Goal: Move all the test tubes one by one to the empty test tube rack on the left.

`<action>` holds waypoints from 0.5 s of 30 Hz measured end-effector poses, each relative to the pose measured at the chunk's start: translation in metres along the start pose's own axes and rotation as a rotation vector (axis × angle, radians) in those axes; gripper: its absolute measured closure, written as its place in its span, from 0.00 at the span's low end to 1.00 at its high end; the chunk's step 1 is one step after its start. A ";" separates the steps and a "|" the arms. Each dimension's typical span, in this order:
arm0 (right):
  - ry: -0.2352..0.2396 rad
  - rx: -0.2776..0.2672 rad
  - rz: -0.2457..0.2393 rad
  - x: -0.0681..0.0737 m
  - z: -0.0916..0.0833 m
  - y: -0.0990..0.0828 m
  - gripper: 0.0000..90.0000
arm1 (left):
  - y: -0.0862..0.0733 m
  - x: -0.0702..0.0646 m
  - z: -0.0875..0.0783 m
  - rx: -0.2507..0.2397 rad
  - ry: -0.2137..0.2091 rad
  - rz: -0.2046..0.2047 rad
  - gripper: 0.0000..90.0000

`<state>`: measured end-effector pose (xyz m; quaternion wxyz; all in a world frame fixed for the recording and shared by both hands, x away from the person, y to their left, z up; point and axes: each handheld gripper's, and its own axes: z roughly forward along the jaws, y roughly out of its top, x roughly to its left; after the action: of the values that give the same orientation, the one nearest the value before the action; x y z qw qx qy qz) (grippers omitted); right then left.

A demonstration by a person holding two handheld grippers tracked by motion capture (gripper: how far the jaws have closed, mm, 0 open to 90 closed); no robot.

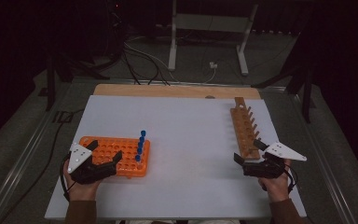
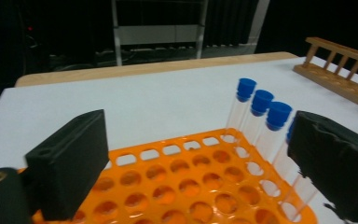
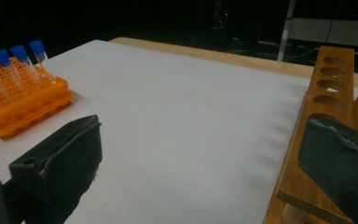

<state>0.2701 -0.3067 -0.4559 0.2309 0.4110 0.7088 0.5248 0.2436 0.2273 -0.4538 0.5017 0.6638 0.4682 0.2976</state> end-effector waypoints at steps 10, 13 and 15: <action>-0.001 -0.026 -0.004 -0.002 -0.003 -0.004 0.00 | -0.002 0.005 0.000 -0.018 0.037 -0.009 0.01; -0.011 -0.020 -0.005 -0.004 -0.003 -0.007 0.00 | -0.002 0.006 0.000 -0.019 0.043 -0.012 0.01; -0.016 -0.016 -0.007 -0.004 -0.003 -0.007 0.00 | -0.002 0.006 -0.001 -0.021 0.046 -0.016 0.01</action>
<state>0.2674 -0.3123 -0.4621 0.2418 0.4109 0.7042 0.5262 0.2449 0.2336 -0.4557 0.5002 0.6476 0.4818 0.3135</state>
